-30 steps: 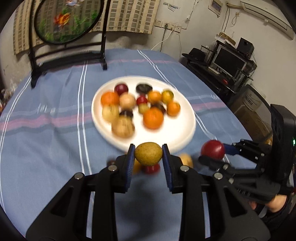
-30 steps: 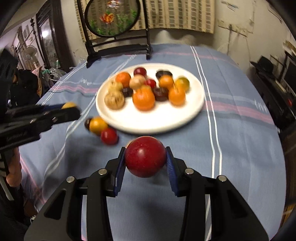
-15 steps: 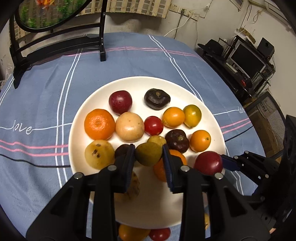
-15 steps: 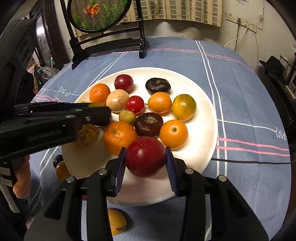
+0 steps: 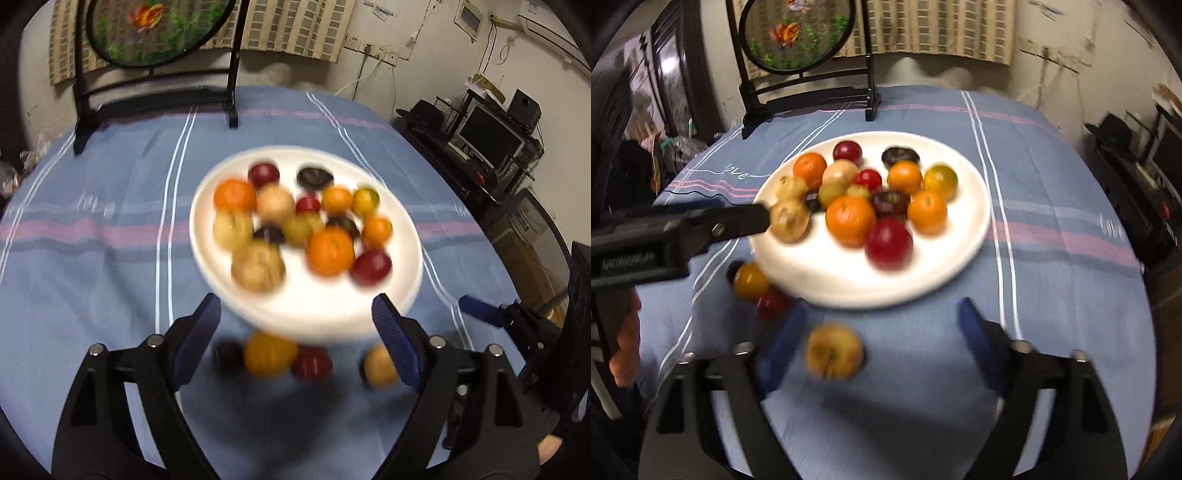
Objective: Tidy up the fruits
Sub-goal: 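Lower both fruits onto the white plate and open both grippers, then grasp the striped tan round fruit with the right gripper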
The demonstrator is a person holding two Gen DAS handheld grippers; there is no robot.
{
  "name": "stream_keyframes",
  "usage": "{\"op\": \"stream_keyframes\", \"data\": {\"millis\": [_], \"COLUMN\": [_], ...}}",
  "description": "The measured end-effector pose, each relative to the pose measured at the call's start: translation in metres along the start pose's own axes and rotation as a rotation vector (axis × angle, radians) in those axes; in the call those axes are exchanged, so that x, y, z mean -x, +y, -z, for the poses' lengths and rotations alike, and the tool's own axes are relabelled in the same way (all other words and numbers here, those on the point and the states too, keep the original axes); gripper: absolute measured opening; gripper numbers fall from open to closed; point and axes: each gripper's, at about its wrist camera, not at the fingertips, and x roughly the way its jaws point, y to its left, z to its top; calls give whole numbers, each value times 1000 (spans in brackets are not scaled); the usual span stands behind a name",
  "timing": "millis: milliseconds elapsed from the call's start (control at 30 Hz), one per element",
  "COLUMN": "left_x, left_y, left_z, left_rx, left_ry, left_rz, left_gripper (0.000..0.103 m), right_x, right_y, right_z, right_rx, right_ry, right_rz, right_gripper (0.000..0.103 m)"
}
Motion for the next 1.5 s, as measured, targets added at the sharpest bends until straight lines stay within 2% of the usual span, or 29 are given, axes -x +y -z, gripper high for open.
{"op": "stream_keyframes", "data": {"millis": [100,200,433,733,967,1200,1267,1367,1400,1467,1500], "left_x": [8,13,38,57,50,49,49,49,49,47,45], "left_y": [-3,-8,-12,-12,-7,33,44,59,62,64,62], "left_z": [35,56,83,90,85,72,70,66,66,64,63], "left_rx": [1,-20,-29,-35,-31,28,44,70,73,64,52], "left_ry": [24,31,-3,-41,-29,-38,-36,-31,-27,-19,-14], "left_rz": [3,-15,-29,-50,-62,-131,-154,-171,-173,-180,-185], "left_gripper": [86,86,86,86,86,86,86,86,86,86,86], "right_x": [8,16,32,37,27,6,-3,-21,-26,-36,-41], "right_y": [-1,0,7,21,21,29,32,39,40,42,41], "right_z": [20,34,48,58,56,33,25,16,15,14,14], "right_rx": [-35,-47,-52,-32,-31,8,30,78,86,93,89], "right_ry": [17,25,12,25,46,50,52,56,58,85,97], "right_rz": [0,8,3,-22,-9,-20,-4,67,77,56,42], "right_gripper": [95,95,95,95,95,95,95,95,94,74,57]}}
